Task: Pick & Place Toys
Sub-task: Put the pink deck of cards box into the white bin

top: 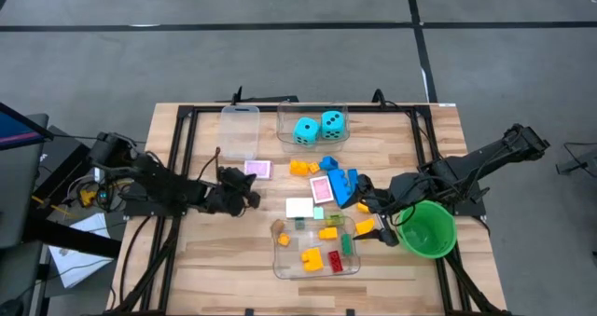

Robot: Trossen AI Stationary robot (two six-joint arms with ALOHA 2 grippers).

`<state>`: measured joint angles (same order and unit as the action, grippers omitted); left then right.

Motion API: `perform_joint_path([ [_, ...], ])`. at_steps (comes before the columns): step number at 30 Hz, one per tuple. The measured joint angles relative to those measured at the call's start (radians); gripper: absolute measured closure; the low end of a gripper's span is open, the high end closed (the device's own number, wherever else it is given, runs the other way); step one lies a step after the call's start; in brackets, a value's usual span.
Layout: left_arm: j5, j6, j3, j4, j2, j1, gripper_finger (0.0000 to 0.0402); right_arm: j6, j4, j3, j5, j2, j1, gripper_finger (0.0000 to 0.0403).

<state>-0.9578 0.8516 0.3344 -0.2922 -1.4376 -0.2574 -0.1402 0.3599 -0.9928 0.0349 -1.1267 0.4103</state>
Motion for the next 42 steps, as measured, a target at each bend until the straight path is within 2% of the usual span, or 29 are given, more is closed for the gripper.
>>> perform_joint_path([
  [3, -0.001, 0.017, -0.001, -0.041, -0.051, 0.044, 0.0399, 0.0, 0.0, 0.0, 0.0, 0.0, 0.0, 0.0005],
  [7, 0.067, 0.02, -0.001, -0.066, -0.105, 0.089, 0.0401, 0.0, 0.001, 0.0, 0.0, 0.0, 0.0, 0.0005],
  [17, 0.094, 0.061, 0.002, -0.128, -0.191, 0.095, 0.0401, 0.0, 0.0, 0.0, 0.0, 0.0, 0.0, 0.0006],
  [27, 0.113, 0.071, 0.002, -0.119, -0.19, 0.051, 0.0401, 0.0, 0.002, 0.0, 0.0, 0.0, 0.0, 0.0006],
  [42, 0.124, 0.156, 0.0, -0.088, -0.19, -0.092, 0.0401, -0.01, 0.003, 0.0, 0.0, 0.0, 0.0, 0.0006],
])
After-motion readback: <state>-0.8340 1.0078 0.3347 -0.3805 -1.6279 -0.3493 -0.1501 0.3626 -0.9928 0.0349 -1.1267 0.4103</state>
